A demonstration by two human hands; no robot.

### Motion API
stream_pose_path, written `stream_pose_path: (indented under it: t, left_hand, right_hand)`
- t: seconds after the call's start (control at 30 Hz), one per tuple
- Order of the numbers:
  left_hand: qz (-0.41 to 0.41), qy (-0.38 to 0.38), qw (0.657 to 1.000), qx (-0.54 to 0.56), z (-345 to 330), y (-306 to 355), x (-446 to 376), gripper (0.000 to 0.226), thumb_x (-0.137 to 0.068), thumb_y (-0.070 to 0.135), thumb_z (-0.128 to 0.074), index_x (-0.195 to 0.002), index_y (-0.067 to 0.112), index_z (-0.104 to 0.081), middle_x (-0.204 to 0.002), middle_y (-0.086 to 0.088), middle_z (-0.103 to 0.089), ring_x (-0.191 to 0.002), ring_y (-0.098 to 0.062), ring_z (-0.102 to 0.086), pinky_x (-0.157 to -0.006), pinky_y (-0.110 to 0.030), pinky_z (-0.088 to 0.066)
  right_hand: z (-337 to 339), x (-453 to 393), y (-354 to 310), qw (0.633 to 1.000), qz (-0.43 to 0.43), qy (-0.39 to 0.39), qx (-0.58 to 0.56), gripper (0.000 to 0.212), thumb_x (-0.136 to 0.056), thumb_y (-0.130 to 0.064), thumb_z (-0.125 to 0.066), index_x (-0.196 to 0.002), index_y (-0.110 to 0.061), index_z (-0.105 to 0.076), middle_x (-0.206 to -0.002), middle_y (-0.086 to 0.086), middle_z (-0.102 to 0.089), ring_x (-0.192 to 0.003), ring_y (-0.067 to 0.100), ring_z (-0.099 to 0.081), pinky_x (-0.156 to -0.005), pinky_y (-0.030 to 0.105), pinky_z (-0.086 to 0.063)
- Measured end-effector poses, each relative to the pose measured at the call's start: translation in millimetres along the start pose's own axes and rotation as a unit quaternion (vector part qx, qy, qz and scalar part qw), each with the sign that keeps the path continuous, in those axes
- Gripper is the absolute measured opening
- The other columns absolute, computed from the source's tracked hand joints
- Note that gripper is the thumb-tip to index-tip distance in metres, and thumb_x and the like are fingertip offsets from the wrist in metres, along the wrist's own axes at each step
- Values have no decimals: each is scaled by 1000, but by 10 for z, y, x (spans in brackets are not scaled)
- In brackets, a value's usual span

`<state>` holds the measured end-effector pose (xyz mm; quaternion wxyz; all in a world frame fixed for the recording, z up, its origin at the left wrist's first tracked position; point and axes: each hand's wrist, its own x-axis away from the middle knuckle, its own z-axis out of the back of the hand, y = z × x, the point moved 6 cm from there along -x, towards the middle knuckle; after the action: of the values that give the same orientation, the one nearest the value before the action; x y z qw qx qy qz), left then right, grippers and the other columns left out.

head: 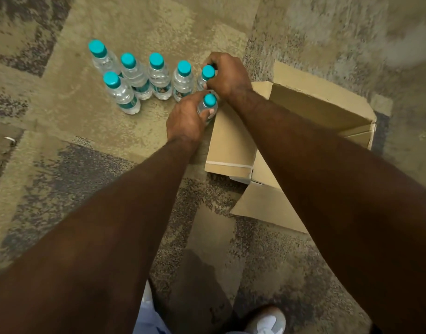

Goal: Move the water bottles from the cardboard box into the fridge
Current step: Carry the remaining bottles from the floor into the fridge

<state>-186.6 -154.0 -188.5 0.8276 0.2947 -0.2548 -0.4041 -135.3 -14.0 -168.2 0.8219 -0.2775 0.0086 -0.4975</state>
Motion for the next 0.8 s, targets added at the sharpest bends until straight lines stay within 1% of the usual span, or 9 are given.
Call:
stream_pose_path:
  t: [0.13, 0.27, 0.37, 0.47, 0.57, 0.67, 0.73, 0.8]
  left_hand:
    - [-7, 31, 999, 28, 56, -68, -6, 43, -95, 25, -68, -136, 23, -60, -134, -1, -64, -123, -20, -58, -102, -35, -46]
    - [-10, 67, 996, 55, 182, -154, -16, 42, -94, 33, -68, -134, 21, -62, -129, 2, -67, -118, -16, -60, -101, -39, -50]
    - [-18, 73, 996, 57, 349, -159, 20, 44, -93, 35, -68, -135, 21, -62, -131, 2, -67, -119, -14, -60, -101, -38, -51]
    - [-18, 92, 991, 93, 573, -122, 84, 46, -92, 37, -67, -134, 21, -63, -133, 3, -66, -122, -11, -60, -101, -39, -53]
    - [-22, 98, 989, 106, 783, 20, 160, 44, -91, 32, -71, -133, 20, -64, -133, 3, -66, -122, -9, -60, -103, -36, -52]
    - [-48, 72, 992, 97, 971, 247, 236, 43, -90, 23, -74, -131, 17, -66, -133, 1, -66, -122, -11, -60, -107, -29, -48]
    - [-60, 61, 991, 103, 1110, 378, 291, 42, -89, 23, -75, -130, 17, -67, -130, 2, -68, -119, -10, -61, -103, -26, -48]
    - [-64, 57, 987, 134, 1270, 494, 356, 39, -88, 22, -76, -126, 15, -69, -124, 2, -70, -111, -10, -64, -97, -23, -51]
  right_hand:
    - [12, 26, 38, 1000, -5, 16, -18, 36, -71, -17, -84, -102, -26, -70, -106, -6, -72, -96, 13, -65, -85, 33, -54]
    - [114, 80, 92, 998, -13, 47, -43, 33, -72, -20, -85, -100, -25, -71, -105, -7, -73, -96, 12, -65, -85, 33, -55]
    - [274, 174, 87, 994, -21, 75, -77, 33, -70, -20, -85, -99, -22, -71, -101, -8, -73, -94, 11, -66, -85, 36, -56]
    - [483, 300, 41, 990, -26, 100, -92, 34, -71, -24, -86, -102, -23, -72, -99, -11, -72, -93, 8, -66, -85, 36, -57]
    - [709, 482, -48, 987, -22, 127, -99, 35, -74, -29, -85, -106, -25, -71, -101, -14, -71, -93, 6, -65, -86, 34, -57]
    - [911, 693, -161, 983, -14, 137, -118, 31, -77, -28, -83, -105, -24, -71, -101, -14, -71, -94, 6, -65, -85, 35, -57]
    - [1047, 835, -231, 978, -10, 146, -146, 30, -76, -26, -83, -103, -24, -70, -99, -15, -70, -93, 5, -64, -84, 34, -57]
    - [1183, 985, -265, 969, -12, 153, -195, 30, -74, -25, -85, -99, -24, -70, -95, -15, -68, -89, 4, -64, -82, 29, -57]
